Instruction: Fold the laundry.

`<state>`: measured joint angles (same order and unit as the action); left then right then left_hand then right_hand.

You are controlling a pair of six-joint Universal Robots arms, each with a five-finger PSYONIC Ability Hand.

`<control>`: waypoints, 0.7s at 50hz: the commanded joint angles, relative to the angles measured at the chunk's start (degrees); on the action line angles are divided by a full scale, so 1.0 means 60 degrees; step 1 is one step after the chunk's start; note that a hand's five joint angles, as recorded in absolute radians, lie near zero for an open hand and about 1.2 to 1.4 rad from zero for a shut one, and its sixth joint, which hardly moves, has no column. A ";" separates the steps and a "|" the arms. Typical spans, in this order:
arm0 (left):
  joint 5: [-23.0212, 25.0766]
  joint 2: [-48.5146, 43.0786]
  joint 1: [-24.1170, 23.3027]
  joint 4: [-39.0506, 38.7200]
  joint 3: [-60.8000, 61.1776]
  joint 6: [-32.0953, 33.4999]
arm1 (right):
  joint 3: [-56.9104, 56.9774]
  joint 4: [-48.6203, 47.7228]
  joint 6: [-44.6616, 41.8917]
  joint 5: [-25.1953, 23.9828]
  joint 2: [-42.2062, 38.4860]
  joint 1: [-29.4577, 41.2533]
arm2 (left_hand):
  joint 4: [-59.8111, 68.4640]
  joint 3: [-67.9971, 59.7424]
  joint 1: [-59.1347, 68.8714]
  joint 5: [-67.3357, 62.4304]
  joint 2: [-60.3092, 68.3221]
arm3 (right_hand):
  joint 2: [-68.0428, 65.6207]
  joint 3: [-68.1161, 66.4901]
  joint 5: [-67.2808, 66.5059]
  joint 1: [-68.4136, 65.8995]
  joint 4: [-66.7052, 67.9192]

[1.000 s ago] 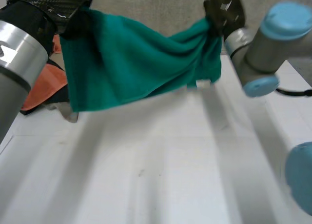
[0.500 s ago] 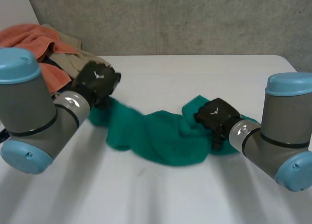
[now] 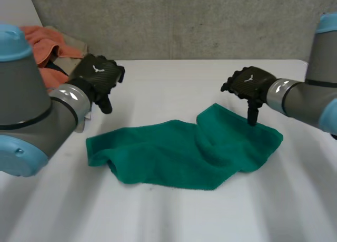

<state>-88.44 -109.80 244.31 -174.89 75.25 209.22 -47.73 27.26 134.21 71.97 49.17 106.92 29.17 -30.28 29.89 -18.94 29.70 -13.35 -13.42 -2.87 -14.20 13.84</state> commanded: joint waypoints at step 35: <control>0.0062 0.0180 0.0502 0.0394 0.1258 -0.0286 | 0.3443 -0.1511 -0.0721 -0.0407 -0.3278 0.1179 | 0.0262 -0.0076 0.0141 -0.0299 0.0174 | -1.1108 -1.1096 -1.1188 -1.0966 1.1026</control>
<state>-88.24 -108.40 246.26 -172.13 83.71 207.40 -28.30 18.30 127.17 69.47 24.19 114.42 29.02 -30.27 29.88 -18.81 29.61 -67.08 -67.64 -55.19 -63.94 68.18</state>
